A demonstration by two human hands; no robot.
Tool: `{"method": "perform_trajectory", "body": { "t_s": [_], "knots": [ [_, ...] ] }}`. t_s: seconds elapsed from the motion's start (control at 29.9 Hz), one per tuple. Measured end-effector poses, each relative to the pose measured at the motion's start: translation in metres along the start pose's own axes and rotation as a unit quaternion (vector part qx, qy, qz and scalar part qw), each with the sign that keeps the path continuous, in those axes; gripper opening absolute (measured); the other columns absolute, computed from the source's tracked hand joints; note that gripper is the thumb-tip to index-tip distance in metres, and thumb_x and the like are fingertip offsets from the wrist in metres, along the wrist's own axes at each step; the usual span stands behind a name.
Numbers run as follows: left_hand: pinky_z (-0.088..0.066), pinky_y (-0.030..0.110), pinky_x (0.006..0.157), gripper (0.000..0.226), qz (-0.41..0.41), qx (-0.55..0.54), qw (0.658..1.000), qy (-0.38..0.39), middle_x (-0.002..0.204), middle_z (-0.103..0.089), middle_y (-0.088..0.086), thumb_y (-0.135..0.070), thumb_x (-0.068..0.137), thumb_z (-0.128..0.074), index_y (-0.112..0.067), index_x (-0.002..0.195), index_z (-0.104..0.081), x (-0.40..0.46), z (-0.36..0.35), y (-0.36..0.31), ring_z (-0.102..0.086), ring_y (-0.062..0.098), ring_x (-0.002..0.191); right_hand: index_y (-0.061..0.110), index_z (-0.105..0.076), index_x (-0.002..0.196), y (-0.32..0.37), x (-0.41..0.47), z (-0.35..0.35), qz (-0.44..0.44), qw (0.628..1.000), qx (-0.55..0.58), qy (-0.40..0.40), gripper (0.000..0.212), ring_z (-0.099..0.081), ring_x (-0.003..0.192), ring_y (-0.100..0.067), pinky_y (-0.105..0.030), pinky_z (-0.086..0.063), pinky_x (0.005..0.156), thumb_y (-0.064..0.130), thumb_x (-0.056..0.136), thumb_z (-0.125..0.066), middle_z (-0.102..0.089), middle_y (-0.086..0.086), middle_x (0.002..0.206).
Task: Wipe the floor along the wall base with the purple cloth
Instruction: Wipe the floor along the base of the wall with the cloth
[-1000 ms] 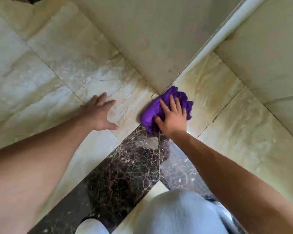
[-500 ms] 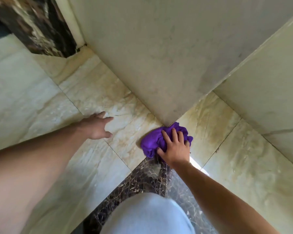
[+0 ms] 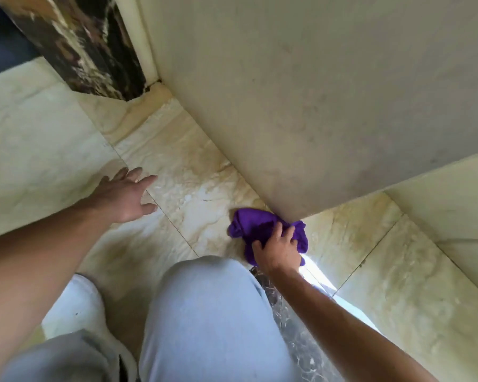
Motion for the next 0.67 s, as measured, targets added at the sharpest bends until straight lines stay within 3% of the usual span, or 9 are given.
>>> {"method": "perform_trajectory", "body": {
  "t_s": [0.07,0.1,0.17,0.2,0.27,0.37,0.5,0.67],
  "knots": [
    [-0.016,0.050,0.120,0.084,-0.037,0.006,0.999,0.012,0.169,-0.001,0.001,-0.066,0.088,-0.054,-0.041,0.156,-0.012,0.013,-0.027,-0.007,-0.003,0.028,0.155,0.015,-0.044,0.138,-0.013,-0.017,-0.004,0.172,0.978,-0.064,-0.101,0.065,-0.052,0.125,-0.039,-0.049,-0.051,0.091,0.043,0.080,-0.051,-0.043,-0.017,0.151],
    [-0.015,0.050,0.120,0.084,-0.054,0.013,0.998,0.010,0.169,-0.001,0.000,-0.066,0.087,-0.055,-0.041,0.156,-0.014,0.017,-0.038,-0.011,-0.002,0.027,0.155,0.018,-0.048,0.138,-0.015,-0.021,-0.009,0.288,0.945,-0.082,-0.131,0.062,-0.051,0.128,-0.036,-0.050,-0.048,0.095,0.041,0.080,-0.052,-0.044,-0.013,0.152],
    [-0.011,0.049,0.121,0.084,-0.086,0.009,0.996,0.007,0.169,-0.001,-0.001,-0.065,0.087,-0.056,-0.040,0.156,-0.016,0.033,-0.058,-0.018,0.001,0.026,0.154,0.026,-0.049,0.142,-0.020,-0.007,-0.022,0.472,0.866,-0.115,-0.115,0.059,-0.036,0.147,-0.033,-0.054,-0.033,0.114,0.040,0.085,-0.055,-0.035,-0.008,0.161],
    [-0.009,0.049,0.121,0.084,-0.093,0.001,0.996,0.000,0.169,-0.002,-0.001,-0.064,0.087,-0.056,-0.039,0.157,-0.017,0.040,-0.068,-0.021,0.002,0.025,0.154,0.029,-0.046,0.146,-0.024,0.004,-0.027,0.516,0.839,-0.144,-0.092,0.059,-0.025,0.153,-0.032,-0.055,-0.024,0.120,0.043,0.089,-0.054,-0.029,-0.007,0.165],
    [-0.008,0.050,0.121,0.085,-0.106,-0.011,0.994,-0.015,0.169,-0.001,-0.001,-0.063,0.086,-0.059,-0.037,0.157,-0.019,0.052,-0.075,-0.020,0.003,0.025,0.154,0.033,-0.034,0.154,-0.031,0.035,-0.027,0.528,0.820,-0.212,-0.055,0.063,-0.011,0.157,-0.030,-0.055,-0.015,0.124,0.052,0.095,-0.048,-0.020,-0.007,0.168],
    [-0.008,0.052,0.122,0.093,-0.122,-0.006,0.992,-0.024,0.168,0.008,-0.001,-0.068,0.081,-0.061,-0.040,0.157,-0.013,0.060,-0.093,-0.014,0.007,0.025,0.154,0.035,-0.024,0.158,-0.042,0.056,-0.037,0.510,0.825,-0.235,-0.066,0.069,-0.008,0.157,-0.028,-0.053,-0.013,0.125,0.058,0.096,-0.044,-0.017,-0.005,0.169],
    [-0.008,0.058,0.120,0.108,-0.127,0.003,0.991,-0.030,0.166,0.021,-0.002,-0.074,0.074,-0.064,-0.046,0.155,0.002,0.063,-0.112,-0.005,0.015,0.027,0.153,0.035,-0.023,0.158,-0.016,0.066,-0.045,0.455,0.864,-0.178,-0.121,0.069,-0.011,0.157,-0.030,-0.049,-0.011,0.126,0.059,0.096,-0.042,-0.019,-0.007,0.168],
    [-0.009,0.057,0.121,0.114,-0.131,0.005,0.991,-0.025,0.164,0.028,-0.001,-0.074,0.073,-0.064,-0.045,0.155,0.009,0.065,-0.113,-0.009,0.020,0.029,0.152,0.034,-0.032,0.156,0.053,0.088,-0.040,0.414,0.893,-0.130,-0.121,0.065,-0.017,0.155,-0.031,-0.048,-0.013,0.126,0.056,0.096,-0.042,-0.027,-0.008,0.166]
  ]
}}
Point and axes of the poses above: each hand's wrist, its own x-axis towards the middle knuckle, its own z-axis out of the back of the hand, y = z × x, the point moved 3 cm from there along x, towards the middle knuckle
